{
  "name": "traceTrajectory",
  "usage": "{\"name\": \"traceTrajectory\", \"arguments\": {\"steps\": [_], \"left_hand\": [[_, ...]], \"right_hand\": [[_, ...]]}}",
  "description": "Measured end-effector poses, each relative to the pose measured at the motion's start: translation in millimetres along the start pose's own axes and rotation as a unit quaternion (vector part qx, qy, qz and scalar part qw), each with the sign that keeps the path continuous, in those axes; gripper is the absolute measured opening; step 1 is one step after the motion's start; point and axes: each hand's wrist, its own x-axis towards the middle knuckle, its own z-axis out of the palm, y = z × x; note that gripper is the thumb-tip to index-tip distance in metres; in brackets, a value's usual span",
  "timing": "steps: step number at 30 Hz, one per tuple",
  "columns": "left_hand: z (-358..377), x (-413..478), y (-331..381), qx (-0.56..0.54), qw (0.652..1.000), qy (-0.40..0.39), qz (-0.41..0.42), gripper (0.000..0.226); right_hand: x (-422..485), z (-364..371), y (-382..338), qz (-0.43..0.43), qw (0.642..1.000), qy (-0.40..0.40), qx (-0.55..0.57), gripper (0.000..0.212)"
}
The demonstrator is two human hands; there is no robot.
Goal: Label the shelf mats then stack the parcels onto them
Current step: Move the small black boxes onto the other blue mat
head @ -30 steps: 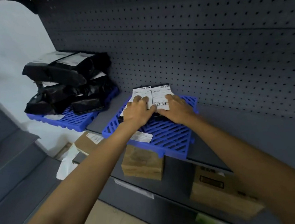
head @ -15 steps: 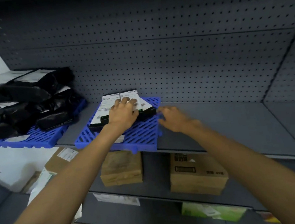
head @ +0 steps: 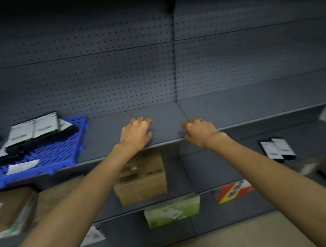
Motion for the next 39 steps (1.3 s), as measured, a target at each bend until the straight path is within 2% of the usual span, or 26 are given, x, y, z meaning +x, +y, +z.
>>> {"name": "traceTrajectory", "arguments": {"steps": [7, 11, 16, 20, 30, 39], "left_hand": [[27.4, 1.4, 177.9, -0.048, 0.991, 0.009, 0.126, 0.04], [50.1, -0.3, 265.9, -0.051, 0.98, -0.018, 0.193, 0.041], [83.7, 7.2, 355.3, -0.062, 0.964, -0.052, 0.255, 0.048], [123.7, 28.2, 412.9, -0.078, 0.952, -0.087, 0.282, 0.045], [244.4, 134.5, 508.0, -0.112, 0.939, -0.167, 0.278, 0.038], [318.0, 210.1, 555.4, -0.117, 0.952, -0.233, 0.161, 0.034]], "right_hand": [[-126.6, 27.1, 147.9, 0.134, 0.991, -0.022, 0.007, 0.05], [-189.4, 46.6, 211.7, 0.211, 0.977, -0.028, 0.027, 0.047], [-242.0, 75.1, 272.8, 0.288, 0.955, -0.049, 0.061, 0.04], [-260.0, 99.9, 324.7, 0.32, 0.942, -0.079, 0.065, 0.043], [-204.0, 171.7, 463.3, 0.325, 0.924, -0.182, 0.087, 0.046], [-143.2, 232.6, 552.9, 0.279, 0.931, -0.199, 0.124, 0.045]]}}
